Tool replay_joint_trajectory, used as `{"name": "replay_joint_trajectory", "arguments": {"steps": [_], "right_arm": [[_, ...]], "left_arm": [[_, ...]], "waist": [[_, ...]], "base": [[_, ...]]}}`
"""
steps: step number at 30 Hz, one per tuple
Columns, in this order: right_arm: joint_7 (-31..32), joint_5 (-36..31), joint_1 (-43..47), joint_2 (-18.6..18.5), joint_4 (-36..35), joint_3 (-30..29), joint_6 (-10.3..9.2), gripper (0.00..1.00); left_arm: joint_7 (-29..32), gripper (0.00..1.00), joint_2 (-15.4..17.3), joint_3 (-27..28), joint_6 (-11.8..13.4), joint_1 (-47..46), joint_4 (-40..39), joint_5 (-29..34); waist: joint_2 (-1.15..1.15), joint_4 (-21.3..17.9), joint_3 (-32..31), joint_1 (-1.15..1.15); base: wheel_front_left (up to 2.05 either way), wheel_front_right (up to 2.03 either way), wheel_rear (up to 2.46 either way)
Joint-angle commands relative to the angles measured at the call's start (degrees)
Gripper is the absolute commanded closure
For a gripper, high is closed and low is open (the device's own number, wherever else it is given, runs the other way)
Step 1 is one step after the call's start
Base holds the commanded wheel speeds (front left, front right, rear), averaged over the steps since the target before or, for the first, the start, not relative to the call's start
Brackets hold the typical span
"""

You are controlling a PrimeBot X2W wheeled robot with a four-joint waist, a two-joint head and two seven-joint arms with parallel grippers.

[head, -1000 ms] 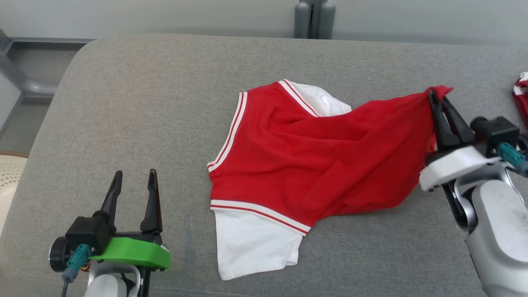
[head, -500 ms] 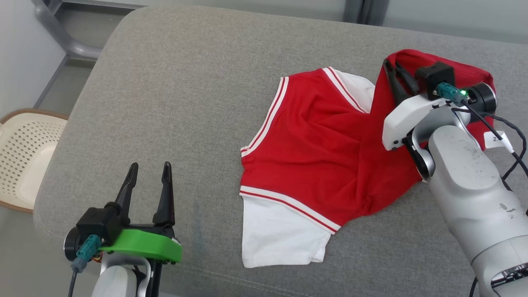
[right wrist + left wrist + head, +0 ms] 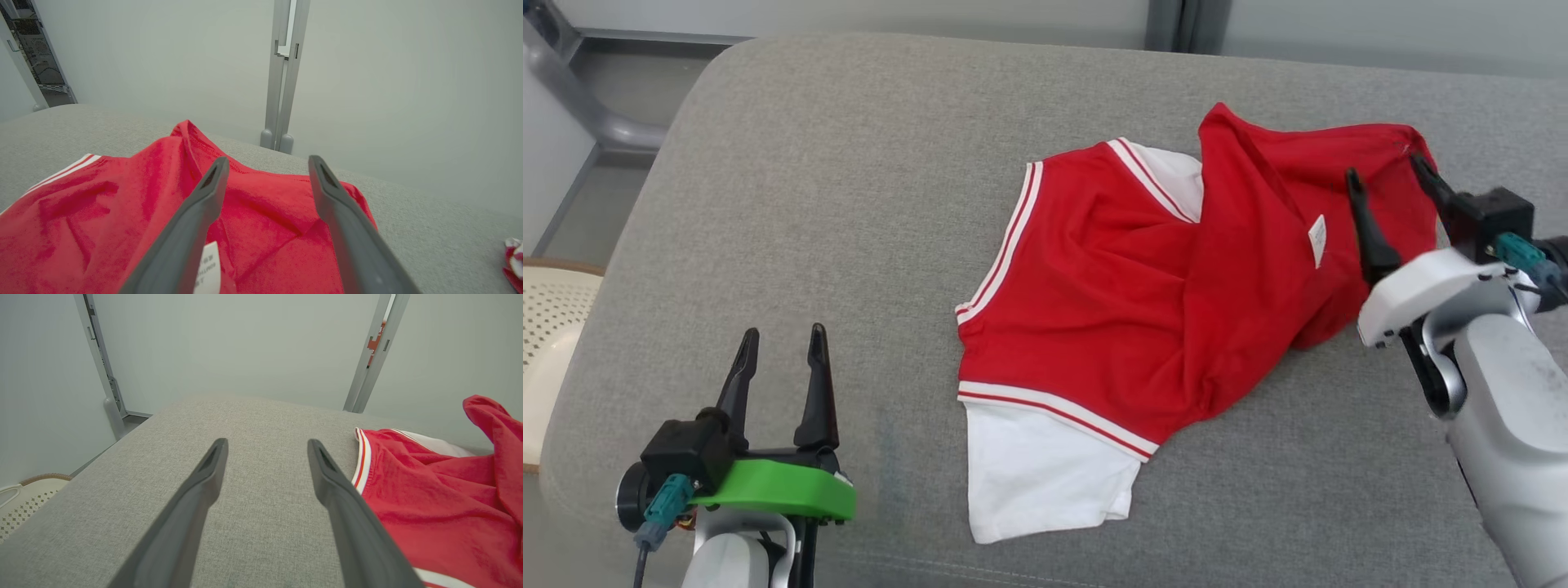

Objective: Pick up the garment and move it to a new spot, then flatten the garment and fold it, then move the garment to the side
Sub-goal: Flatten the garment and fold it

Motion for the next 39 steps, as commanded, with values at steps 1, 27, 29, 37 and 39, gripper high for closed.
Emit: {"name": "replay_joint_trajectory", "arguments": {"steps": [1,27,29,37,39], "right_arm": [[-0.12,0.59,2.54,-0.41,-1.84,-0.69,-0.02,0.00],[0.40,9.62,9.78,6.81,-0.24,4.92,-0.01,1.00],[0.24,9.97,9.20,7.21,1.44,5.50,-0.01,1.00],[-0.13,11.37,11.96,6.16,-0.18,6.14,-0.01,1.00],[-0.13,11.35,13.18,5.83,-2.37,5.61,-0.01,1.00]], "left_arm": [[-0.16,0.00,0.09,0.23,-0.04,0.49,-0.18,0.40],[-0.16,0.00,0.10,-1.04,-0.13,-0.54,0.05,-0.28],[-0.16,0.00,0.11,-1.15,-0.13,-0.09,0.12,-0.36],[-0.16,0.00,0.10,-0.16,-0.14,1.71,0.18,0.35],[-0.16,0.00,0.10,0.08,-0.14,2.04,0.07,0.54]], "waist": [[0.00,-1.61,-0.73,0.00],[0.00,0.45,0.50,0.00],[0.00,0.62,0.20,0.00],[0.00,-0.82,-1.93,0.00],[0.00,-1.52,-2.22,0.00]], "base": [[0.00,0.00,0.00],[0.00,0.00,0.00],[0.00,0.00,0.00],[0.00,0.00,0.00],[0.00,0.00,0.00]]}}
